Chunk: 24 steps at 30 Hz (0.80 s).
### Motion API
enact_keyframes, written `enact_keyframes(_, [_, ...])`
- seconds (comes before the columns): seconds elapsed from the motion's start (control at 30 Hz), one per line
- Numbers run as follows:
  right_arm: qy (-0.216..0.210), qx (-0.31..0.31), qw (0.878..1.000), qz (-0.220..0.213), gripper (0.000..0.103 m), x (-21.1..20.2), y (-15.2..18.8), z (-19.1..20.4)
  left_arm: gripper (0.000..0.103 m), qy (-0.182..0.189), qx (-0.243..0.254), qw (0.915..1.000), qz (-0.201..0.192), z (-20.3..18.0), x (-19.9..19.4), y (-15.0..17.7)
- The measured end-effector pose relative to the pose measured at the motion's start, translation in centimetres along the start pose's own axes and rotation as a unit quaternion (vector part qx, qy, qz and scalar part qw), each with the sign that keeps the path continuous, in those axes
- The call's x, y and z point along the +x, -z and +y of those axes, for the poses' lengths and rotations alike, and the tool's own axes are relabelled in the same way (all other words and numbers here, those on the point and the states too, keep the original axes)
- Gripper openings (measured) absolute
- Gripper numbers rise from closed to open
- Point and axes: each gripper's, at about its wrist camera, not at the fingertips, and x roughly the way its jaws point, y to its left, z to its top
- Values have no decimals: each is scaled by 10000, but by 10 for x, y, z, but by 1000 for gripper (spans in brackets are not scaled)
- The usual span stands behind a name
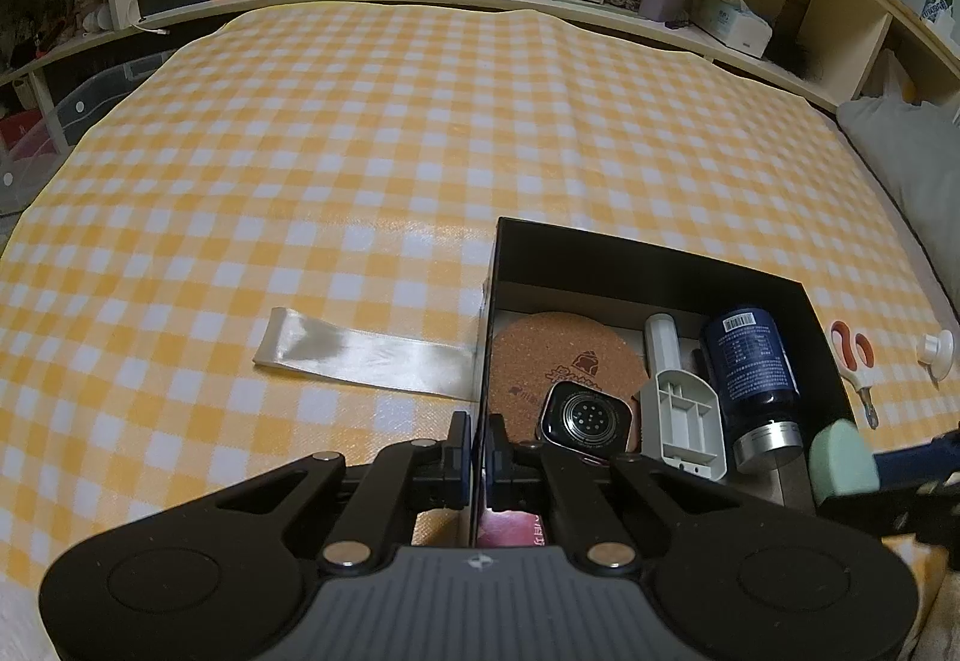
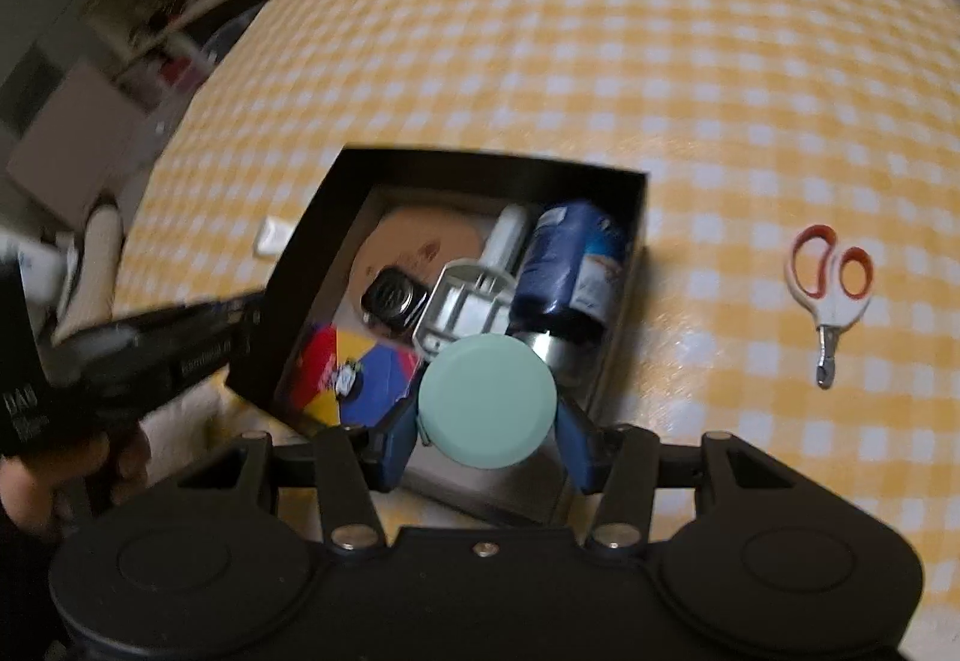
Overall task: Organize rigid objects
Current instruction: 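Lower the mint-green case into the black box and open the right gripper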
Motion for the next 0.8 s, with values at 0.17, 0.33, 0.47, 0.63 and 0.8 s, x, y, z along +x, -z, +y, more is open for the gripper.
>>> enact_keyframes(0.17, [151, -327, 9991, 206, 51, 11, 1, 9, 4, 24, -29, 10000, 8, 0, 0, 0])
enact_keyframes(0.33, [279, -589, 9974, 294, 51, 14, 3, 15, 4, 31, -38, 10000, 10, 1, 0, 0])
enact_keyframes(0.47, [328, -655, 9968, 307, 51, 15, 3, 15, 4, 30, -39, 10000, 9, 1, 0, 0])
enact_keyframes(0.63, [326, -650, 9969, 308, 51, 16, 4, 16, 5, 30, -40, 10000, 16, 1, 0, 0])
enact_keyframes(0.8, [326, -682, 9966, 322, 52, 15, 4, 15, 5, 33, -52, 10000, 25, 1, 1, 0])
